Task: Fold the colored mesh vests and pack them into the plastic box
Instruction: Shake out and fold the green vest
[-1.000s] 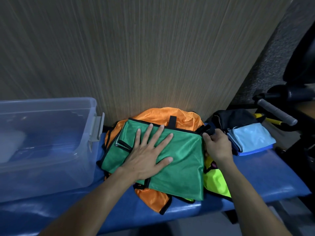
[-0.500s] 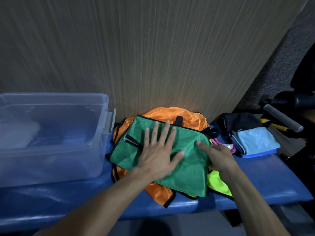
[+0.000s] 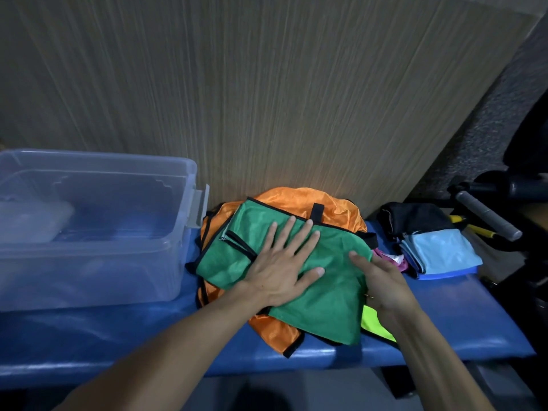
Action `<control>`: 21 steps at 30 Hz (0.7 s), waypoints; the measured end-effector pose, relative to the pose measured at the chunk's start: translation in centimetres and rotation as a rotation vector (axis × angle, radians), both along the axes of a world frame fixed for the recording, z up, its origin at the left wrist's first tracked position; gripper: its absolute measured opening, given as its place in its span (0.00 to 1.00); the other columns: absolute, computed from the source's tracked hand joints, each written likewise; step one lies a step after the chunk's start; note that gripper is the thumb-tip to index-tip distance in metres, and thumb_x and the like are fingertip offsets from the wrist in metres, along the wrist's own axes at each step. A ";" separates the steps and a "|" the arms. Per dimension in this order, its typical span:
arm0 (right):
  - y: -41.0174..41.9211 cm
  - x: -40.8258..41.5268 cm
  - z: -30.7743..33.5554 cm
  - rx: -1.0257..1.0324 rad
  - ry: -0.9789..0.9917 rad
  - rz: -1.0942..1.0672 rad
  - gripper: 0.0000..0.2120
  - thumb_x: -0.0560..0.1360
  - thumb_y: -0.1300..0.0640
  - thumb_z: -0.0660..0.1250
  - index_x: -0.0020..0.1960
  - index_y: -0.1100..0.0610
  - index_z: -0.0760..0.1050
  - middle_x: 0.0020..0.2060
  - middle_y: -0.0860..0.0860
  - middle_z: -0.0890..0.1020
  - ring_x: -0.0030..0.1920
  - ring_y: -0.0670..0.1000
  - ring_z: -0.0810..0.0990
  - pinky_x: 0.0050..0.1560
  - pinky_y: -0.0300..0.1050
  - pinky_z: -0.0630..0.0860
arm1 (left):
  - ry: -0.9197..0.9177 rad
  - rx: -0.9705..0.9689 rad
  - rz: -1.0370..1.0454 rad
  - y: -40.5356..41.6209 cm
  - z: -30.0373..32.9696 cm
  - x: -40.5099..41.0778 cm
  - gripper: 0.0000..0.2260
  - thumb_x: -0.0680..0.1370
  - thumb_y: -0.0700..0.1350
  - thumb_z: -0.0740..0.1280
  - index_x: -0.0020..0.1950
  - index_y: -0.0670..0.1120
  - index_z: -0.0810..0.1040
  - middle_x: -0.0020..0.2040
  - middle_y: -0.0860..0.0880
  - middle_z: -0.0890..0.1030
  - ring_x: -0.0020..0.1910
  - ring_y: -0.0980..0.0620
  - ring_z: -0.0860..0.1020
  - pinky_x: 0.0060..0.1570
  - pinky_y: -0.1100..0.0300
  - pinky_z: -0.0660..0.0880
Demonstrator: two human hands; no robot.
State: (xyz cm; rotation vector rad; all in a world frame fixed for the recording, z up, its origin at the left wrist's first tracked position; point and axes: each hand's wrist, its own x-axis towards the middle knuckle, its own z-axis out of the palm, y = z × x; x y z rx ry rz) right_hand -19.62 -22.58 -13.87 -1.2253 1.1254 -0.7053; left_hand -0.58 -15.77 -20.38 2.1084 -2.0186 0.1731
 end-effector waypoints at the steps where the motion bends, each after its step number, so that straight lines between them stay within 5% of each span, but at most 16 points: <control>1: 0.2 -0.1 0.3 -0.032 -0.035 -0.014 0.05 0.81 0.55 0.69 0.54 0.54 0.82 0.46 0.51 0.88 0.44 0.51 0.88 0.37 0.44 0.80 | 0.026 0.004 -0.021 -0.2 0.0 -0.2 0.34 0.83 0.68 0.40 0.84 0.51 0.41 0.83 0.52 0.37 0.80 0.46 0.31 0.78 0.38 0.38; 7: 1.3 0.6 1.2 -0.229 -0.073 -0.067 0.05 0.81 0.60 0.68 0.56 0.58 0.78 0.43 0.52 0.88 0.46 0.56 0.87 0.40 0.48 0.82 | 0.202 0.009 -0.122 -0.5 0.8 -0.3 0.29 0.85 0.62 0.43 0.84 0.54 0.43 0.83 0.56 0.38 0.80 0.52 0.32 0.78 0.46 0.33; 10: 1.9 2.6 1.7 -0.289 -0.047 -0.058 0.04 0.80 0.61 0.69 0.54 0.56 0.77 0.43 0.55 0.87 0.46 0.58 0.87 0.47 0.55 0.83 | 0.483 -0.157 -0.127 0.1 1.8 1.3 0.23 0.87 0.50 0.55 0.82 0.52 0.60 0.83 0.55 0.55 0.82 0.56 0.49 0.80 0.55 0.46; 13: 2.5 6.3 2.5 -0.450 0.082 0.056 0.06 0.76 0.60 0.69 0.51 0.54 0.74 0.40 0.56 0.85 0.42 0.61 0.85 0.44 0.57 0.83 | 0.884 -0.366 0.051 1.1 4.0 3.1 0.13 0.84 0.40 0.61 0.65 0.48 0.81 0.63 0.52 0.81 0.61 0.58 0.78 0.64 0.59 0.73; 15: 2.9 9.5 3.2 -0.608 0.292 0.161 0.08 0.75 0.58 0.69 0.52 0.54 0.73 0.40 0.55 0.84 0.43 0.60 0.83 0.40 0.48 0.80 | 1.204 -0.463 0.208 1.9 5.2 4.4 0.12 0.83 0.37 0.61 0.55 0.46 0.84 0.49 0.51 0.86 0.45 0.57 0.83 0.51 0.58 0.77; 18: 3.7 15.1 3.6 -0.766 0.633 0.287 0.18 0.75 0.51 0.69 0.62 0.56 0.72 0.53 0.59 0.84 0.57 0.62 0.81 0.53 0.51 0.76 | 1.512 -0.507 0.462 2.5 4.5 7.0 0.09 0.78 0.50 0.66 0.48 0.52 0.86 0.48 0.51 0.86 0.50 0.55 0.83 0.58 0.55 0.76; 21: 4.3 19.3 2.5 -0.722 0.750 0.503 0.22 0.77 0.47 0.66 0.67 0.56 0.70 0.62 0.60 0.80 0.65 0.62 0.77 0.62 0.54 0.75 | 1.744 -0.453 0.671 3.0 2.6 8.8 0.31 0.65 0.70 0.69 0.63 0.54 0.83 0.61 0.49 0.83 0.59 0.48 0.81 0.66 0.48 0.75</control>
